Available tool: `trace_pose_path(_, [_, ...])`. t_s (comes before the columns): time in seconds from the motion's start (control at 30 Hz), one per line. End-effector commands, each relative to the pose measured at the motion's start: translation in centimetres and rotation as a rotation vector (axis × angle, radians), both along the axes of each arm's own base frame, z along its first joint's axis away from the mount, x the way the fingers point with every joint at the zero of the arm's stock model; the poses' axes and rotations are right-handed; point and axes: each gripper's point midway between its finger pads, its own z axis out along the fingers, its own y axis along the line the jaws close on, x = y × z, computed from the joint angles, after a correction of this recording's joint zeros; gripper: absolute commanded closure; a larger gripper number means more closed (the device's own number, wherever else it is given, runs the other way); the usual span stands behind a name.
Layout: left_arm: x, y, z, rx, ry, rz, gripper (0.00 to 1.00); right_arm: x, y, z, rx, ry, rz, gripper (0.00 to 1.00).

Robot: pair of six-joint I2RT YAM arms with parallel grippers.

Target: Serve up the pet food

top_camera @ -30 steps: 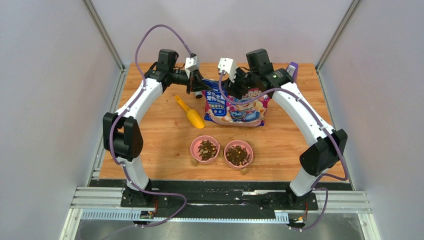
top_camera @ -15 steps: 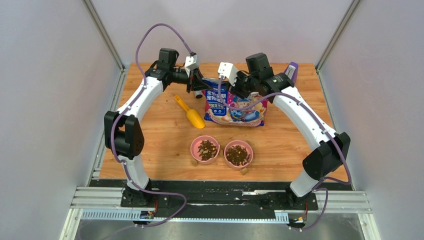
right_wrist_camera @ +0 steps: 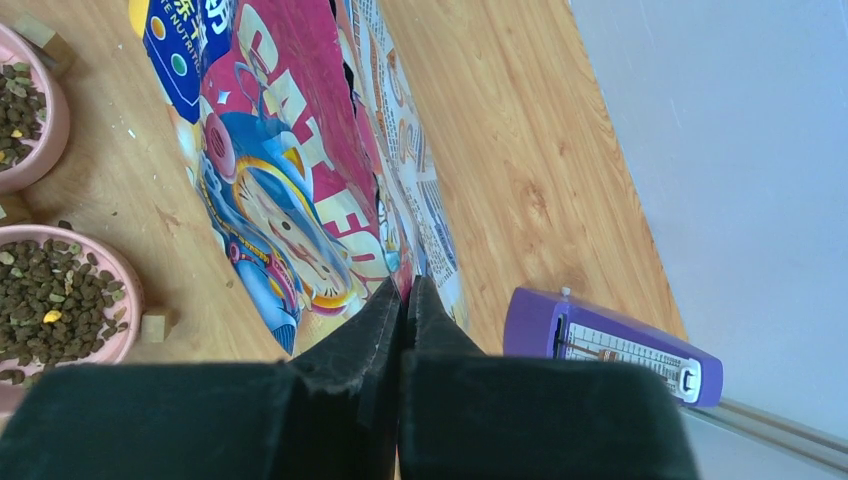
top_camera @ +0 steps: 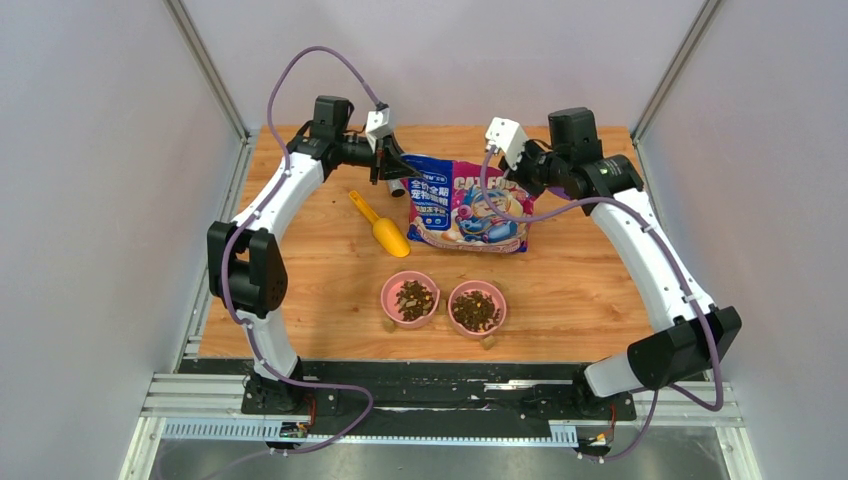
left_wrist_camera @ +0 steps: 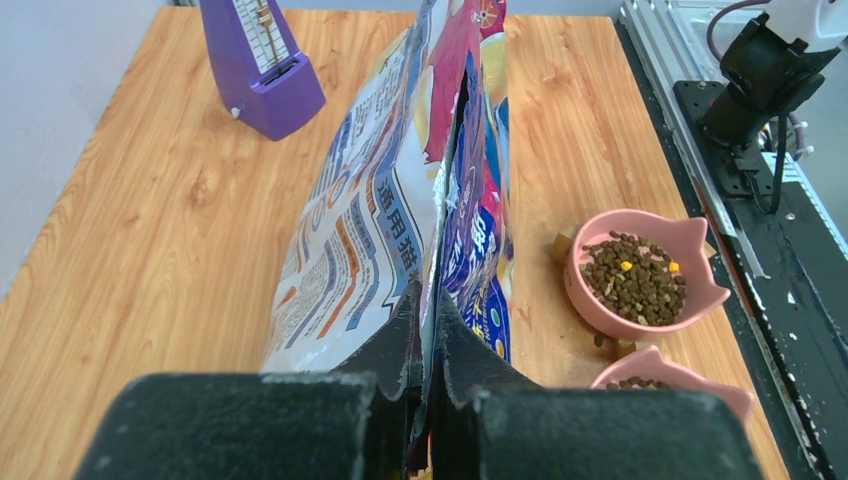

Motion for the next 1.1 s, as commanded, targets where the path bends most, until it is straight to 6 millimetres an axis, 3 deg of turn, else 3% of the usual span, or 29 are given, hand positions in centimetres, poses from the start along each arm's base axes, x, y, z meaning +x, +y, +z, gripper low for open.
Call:
trace_pose_path(0.0, [1.3,1.6,3.6,-0.04,-0.075,0.034,1.0,-0.8,-3.8,-0.2,-0.049,-0.004,-0.098,1.0])
trace_pose_path(0.13, [2.6,1.7,4.3,-0.036,0.002,0.139,1.0,-1.0,-5.4,0.0,-0.046,-0.01,-0.132,1.0])
trace_pose_path(0.33, [2.4,2.3,2.5,-0.009,0.032,0.21,1.0,-1.1,-6.2,-0.7,-0.026,0.022,-0.149,1.0])
trace_pose_path(0.43, [1.7,2.4,2.1,-0.005,0.027,0.188,1.0,-1.6,-5.1,-0.1,0.017,0.036,-0.104,1.0])
trace_pose_path(0.53, [1.2,2.3,2.3,-0.02,-0.004,0.166,0.99,-2.3,-2.2,2.6,0.147,0.034,-0.001,1.0])
trace_pose_path(0.67, [1.0,1.8,4.0,-0.064,-0.015,0.141,0.76,-3.5,2.1,6.1,0.327,0.07,0.131,0.59])
trace_pose_path(0.77, [1.1,1.4,4.7,-0.082,-0.027,0.125,0.67,-3.2,4.4,7.4,0.427,0.131,0.143,0.34])
trace_pose_path(0.9, [1.1,1.2,5.0,-0.091,-0.033,0.115,0.65,-2.2,7.1,8.2,0.482,0.196,0.141,0.28])
trace_pose_path(1.07, [0.1,1.1,4.9,-0.096,-0.038,0.066,0.65,-1.1,10.5,7.6,0.491,0.226,0.202,0.25])
